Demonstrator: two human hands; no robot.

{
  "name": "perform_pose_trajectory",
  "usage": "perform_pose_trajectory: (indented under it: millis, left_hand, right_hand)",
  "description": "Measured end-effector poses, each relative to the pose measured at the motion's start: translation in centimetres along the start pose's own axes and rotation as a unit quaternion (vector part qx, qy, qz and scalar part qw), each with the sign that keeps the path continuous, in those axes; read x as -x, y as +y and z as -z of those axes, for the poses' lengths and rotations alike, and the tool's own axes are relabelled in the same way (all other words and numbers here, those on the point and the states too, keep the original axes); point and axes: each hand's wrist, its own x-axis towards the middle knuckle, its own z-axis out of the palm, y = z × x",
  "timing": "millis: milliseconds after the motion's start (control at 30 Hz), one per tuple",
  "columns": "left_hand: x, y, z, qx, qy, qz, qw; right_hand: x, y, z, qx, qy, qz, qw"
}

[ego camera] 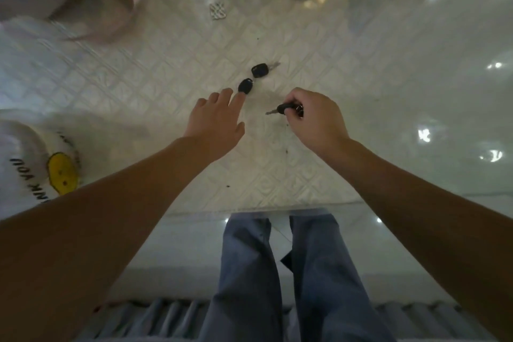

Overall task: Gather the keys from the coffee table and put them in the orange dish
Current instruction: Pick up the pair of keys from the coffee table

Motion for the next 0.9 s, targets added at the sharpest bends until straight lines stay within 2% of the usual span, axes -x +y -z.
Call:
perform_pose_trajectory:
  millis: [200, 500, 733, 900]
  left_hand:
    - [-3.0, 0.3, 1.3, -0.007, 0.023, -0.015, 1.0]
    - [-6.7, 0.3, 2.1, -0.171, -0.008, -0.131, 0.977]
    - [-6.9, -0.8, 1.3, -0.158, 0.022, -0.179, 0.971]
    - [-7.0, -0.3, 1.4, -0.116, 0.033, -0.161, 0.98]
  right_hand:
    - [-0.3, 0.4, 0.5, -0.028, 0.022, -0.004, 0.999]
    - [-2.3, 0.8, 1.9, -0.027, 0.021, 0.006, 0.999]
    - [-2.0, 1.9, 1.4, -0.034, 0.017, 0.002, 0.999]
    - [-1.7, 2.0, 1.2, -0.043, 0.01, -0.006, 0.999]
